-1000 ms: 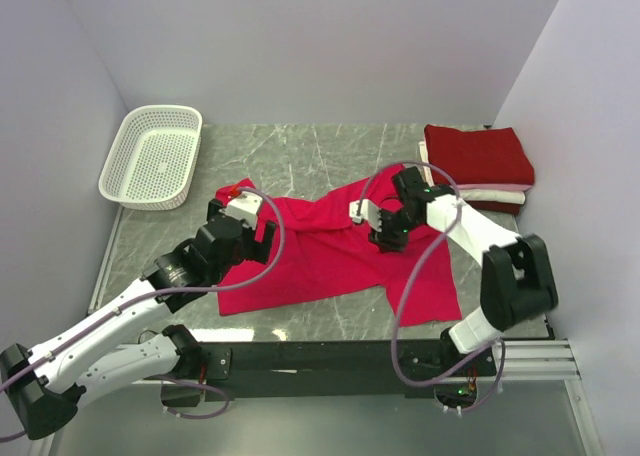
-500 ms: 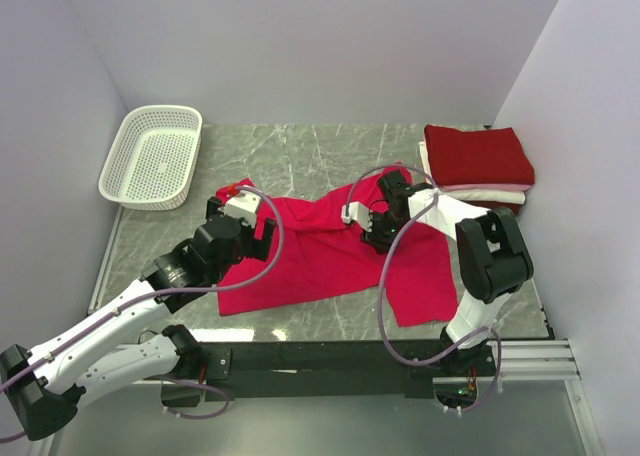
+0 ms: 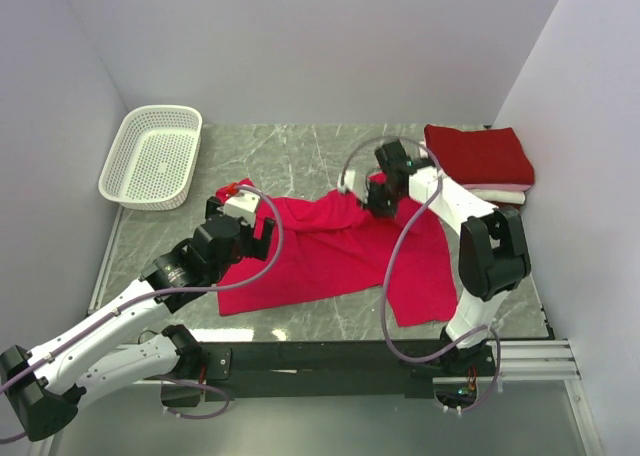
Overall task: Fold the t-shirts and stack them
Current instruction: Flatten the tshirt out
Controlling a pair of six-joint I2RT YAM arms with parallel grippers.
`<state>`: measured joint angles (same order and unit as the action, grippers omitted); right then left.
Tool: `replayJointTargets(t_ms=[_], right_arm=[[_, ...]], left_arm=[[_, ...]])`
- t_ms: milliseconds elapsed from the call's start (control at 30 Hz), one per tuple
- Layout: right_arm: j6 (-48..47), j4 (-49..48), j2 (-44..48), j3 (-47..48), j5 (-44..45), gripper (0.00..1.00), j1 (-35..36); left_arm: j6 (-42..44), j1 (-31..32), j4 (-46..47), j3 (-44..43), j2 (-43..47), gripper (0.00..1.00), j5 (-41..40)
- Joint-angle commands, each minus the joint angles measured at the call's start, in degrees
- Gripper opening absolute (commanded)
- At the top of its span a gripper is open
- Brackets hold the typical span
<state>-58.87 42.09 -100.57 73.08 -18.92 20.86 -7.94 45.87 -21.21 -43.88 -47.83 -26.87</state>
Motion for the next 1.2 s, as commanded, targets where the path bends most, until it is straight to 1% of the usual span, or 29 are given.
replayJointTargets(t_ms=[0,67,100,133,167,200,233,267,300,333,400,467,500,567,600,633,667,700,733,767,800,833,867,900,967,1000,1033,1100,1167], right_arm=[[0.7,1.8,-1.9,14.1,3.1,0.0,0.8],[2.6,-3.9,-9.7,22.0,11.9,0.0,0.9],[8.0,-8.0,-12.9,31.3,16.8,0.0,0.8],[12.2,-20.8,-19.3,36.0,22.3,0.0,0.8],[16.2,-27.5,-22.5,40.6,34.6,0.0,0.8],[22.8,-33.5,-25.4,49.4,39.0,0.05,0.8],[24.1,-38.5,-29.5,53.6,41.0,0.46,1.0],[25.0,-41.5,-30.4,55.4,43.9,0.65,1.3],[24.9,-45.9,-29.9,51.9,45.0,0.77,1.7],[24.5,-50.6,-28.8,49.9,46.2,0.83,2.2],[25.5,-51.7,-27.1,43.3,47.2,0.84,2.6],[25.8,-54.5,-21.4,35.2,46.5,0.84,2.0],[26.0,-56.4,-18.6,25.7,44.0,0.84,1.6],[27.7,-54.4,-10.7,18.7,38.8,0.84,0.7],[28.1,-50.6,-8.5,14.8,35.0,0.84,-0.5],[28.3,-39.4,-4.3,13.9,23.6,0.83,-1.3],[25.5,-31.5,-2.6,14.2,15.5,0.8,-3.1],[22.7,-23.5,-1.4,14.7,7.7,0.75,-4.1],[19.6,-9.6,0.3,14.7,-6.3,0.66,-4.7],[12.3,-3.3,0.9,14.6,-10.2,0.62,-5.0],[9.7,1.8,1.5,12.7,-12.7,0.61,-4.8],[7.9,7.8,3.0,10.9,-14.0,0.62,-4.7],[3.7,10.0,3.9,8.7,-15.4,0.64,-4.3],[3.2,10.7,4.9,3.2,-14.9,0.66,-3.9],[3.8,6.6,8.8,-3.6,-10.3,0.68,-2.1],[3.9,4.9,10.4,-9.8,-8.8,0.69,-1.4],[4.2,1.3,13.4,-12.5,-7.1,0.69,-0.2],[5.4,-1.4,16.6,-18.2,-3.7,0.69,0.1],[6.4,-3.5,17.7,-21.2,-1.7,0.69,-0.1]], left_arm=[[0.3,-0.5,1.6,-0.2,0.8,0.96,-0.5],[0.2,-0.7,1.5,-0.3,1.2,0.96,-1.5],[0.2,-1.0,1.6,-0.2,1.4,0.96,-1.7],[0.1,-1.2,1.7,0.1,1.8,0.96,-1.9],[0.1,-1.4,2.0,0.3,1.9,0.96,-2.3],[0.0,-1.7,2.1,0.5,2.0,0.96,-2.2],[0.1,-1.8,2.1,0.5,2.2,0.96,-2.1],[0.1,-1.9,2.2,0.7,2.1,0.96,-2.2],[0.2,-2.2,2.3,0.7,2.1,0.96,-2.3],[0.1,-2.4,2.4,0.8,1.8,0.96,-2.1],[0.2,-3.0,2.5,0.6,1.2,0.96,-0.7],[0.1,-3.7,2.4,0.1,-0.1,0.96,0.3],[-0.1,-4.3,2.2,-0.2,-0.4,0.96,0.9],[-0.6,-4.7,2.1,-0.4,-1.4,0.96,2.3],[-0.7,-5.3,2.2,-0.4,-1.6,0.96,2.7],[-0.8,-5.7,2.7,-0.2,-2.2,0.96,4.7],[-0.8,-6.6,2.7,-0.1,-2.7,0.96,5.9],[-1.7,-6.8,2.4,-0.7,-3.3,0.96,6.0],[-2.2,-7.1,1.7,-1.0,-4.6,0.95,6.5],[-2.7,-7.5,1.4,-1.4,-5.3,0.95,6.7],[-3.7,-8.0,1.4,-1.6,-5.9,0.95,7.3],[-4.3,-8.2,1.4,-1.6,-7.0,0.95,8.2],[-5.1,-8.4,1.6,-1.8,-7.6,0.95,10.1],[-7.6,-8.6,1.6,-2.0,-8.3,0.95,11.0],[-11.9,-8.7,-1.0,-4.3,-11.7,0.93,12.1],[-17.9,-8.9,-2.1,-5.1,-12.7,0.93,12.5],[-21.4,-8.9,-3.1,-5.8,-14.6,0.9,13.0],[-30.7,-8.9,-4.7,-4.5,-16.3,0.86,16.8],[-37.3,-8.8,-4.6,-2.5,-16.7,0.82,18.8]])
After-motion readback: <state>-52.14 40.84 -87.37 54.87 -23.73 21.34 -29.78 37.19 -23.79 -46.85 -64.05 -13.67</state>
